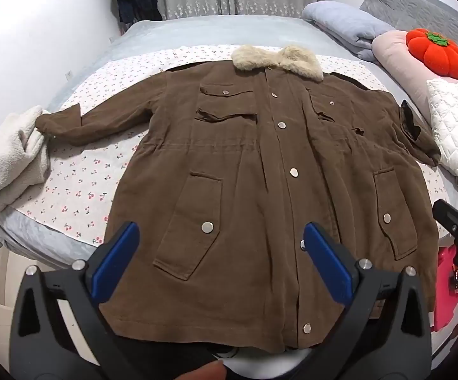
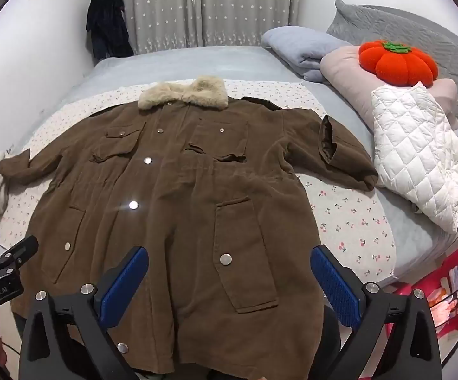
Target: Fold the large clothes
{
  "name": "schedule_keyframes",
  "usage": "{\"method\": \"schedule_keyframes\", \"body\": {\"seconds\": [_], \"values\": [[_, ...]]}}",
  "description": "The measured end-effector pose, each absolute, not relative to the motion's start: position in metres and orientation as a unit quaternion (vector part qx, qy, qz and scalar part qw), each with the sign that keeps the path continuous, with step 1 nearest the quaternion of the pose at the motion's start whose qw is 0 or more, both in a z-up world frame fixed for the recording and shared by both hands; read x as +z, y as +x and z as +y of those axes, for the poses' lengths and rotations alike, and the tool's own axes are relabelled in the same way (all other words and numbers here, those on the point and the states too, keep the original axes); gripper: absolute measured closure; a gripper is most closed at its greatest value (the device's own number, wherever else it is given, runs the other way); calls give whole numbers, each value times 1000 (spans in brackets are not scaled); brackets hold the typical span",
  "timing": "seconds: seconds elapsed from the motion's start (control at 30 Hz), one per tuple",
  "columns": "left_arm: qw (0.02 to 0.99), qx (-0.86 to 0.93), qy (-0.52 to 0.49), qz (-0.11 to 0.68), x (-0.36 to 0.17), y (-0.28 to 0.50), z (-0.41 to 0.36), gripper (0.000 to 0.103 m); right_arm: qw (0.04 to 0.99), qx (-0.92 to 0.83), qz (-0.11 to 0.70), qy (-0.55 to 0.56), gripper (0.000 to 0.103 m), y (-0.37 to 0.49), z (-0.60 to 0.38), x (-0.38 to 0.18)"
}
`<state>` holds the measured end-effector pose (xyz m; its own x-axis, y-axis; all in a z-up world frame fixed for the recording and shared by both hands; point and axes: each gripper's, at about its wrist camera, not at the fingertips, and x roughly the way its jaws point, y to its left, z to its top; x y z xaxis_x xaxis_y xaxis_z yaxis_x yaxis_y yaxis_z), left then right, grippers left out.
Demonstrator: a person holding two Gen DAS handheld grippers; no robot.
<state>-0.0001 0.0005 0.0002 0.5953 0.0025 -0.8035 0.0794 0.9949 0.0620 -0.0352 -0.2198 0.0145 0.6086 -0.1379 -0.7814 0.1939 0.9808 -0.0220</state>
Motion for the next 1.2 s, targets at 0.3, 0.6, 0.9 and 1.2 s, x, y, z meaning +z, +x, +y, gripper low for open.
{"method": "schedule_keyframes", "body": {"seconds": [0.3, 0.6, 0.9, 1.2], "values": [[891, -30, 45, 451, -5, 3, -6, 0, 891, -84, 445, 37, 0, -30, -224, 5], [887, -32, 51, 457, -8, 10, -7, 0, 886, -85, 456, 21, 0, -23, -220, 2], [887, -32, 52, 457, -9, 10, -7, 0, 883, -79, 462, 20, 0, -17, -217, 0], [888, -34, 52, 455, -9, 12, -5, 0, 882, -78, 465, 17, 0, -16, -216, -3]]}}
